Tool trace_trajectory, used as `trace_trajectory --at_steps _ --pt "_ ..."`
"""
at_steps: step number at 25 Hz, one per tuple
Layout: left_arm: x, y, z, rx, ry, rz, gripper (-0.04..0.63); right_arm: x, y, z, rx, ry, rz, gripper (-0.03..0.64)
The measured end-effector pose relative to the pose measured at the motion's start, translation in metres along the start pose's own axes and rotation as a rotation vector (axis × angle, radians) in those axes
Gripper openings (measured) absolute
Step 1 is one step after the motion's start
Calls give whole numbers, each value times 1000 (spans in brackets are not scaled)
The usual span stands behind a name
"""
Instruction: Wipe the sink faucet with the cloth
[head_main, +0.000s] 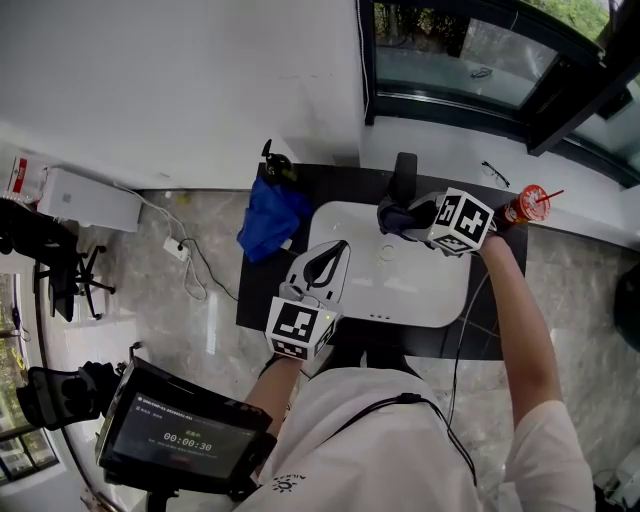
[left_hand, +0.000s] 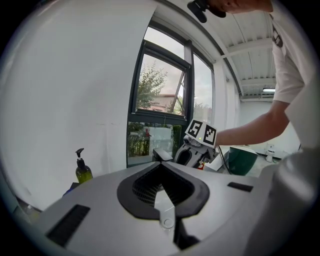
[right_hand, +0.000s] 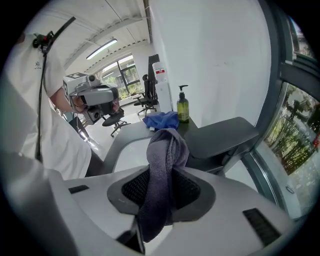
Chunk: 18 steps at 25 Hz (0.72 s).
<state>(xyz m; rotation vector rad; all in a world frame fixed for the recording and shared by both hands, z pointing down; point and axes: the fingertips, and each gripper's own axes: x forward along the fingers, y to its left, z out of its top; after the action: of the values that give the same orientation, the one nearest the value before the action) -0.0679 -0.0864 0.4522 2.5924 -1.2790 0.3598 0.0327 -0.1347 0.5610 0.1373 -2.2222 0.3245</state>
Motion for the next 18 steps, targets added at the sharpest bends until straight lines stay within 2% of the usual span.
trace_trajectory --at_steps 9,18 --pt "6 2 3 4 6 2 -6 -14 -47 -2 64 -34 -108 121" --pt "7 1 3 9 13 -5 -6 -30 -69 -21 126 -64 -204 121"
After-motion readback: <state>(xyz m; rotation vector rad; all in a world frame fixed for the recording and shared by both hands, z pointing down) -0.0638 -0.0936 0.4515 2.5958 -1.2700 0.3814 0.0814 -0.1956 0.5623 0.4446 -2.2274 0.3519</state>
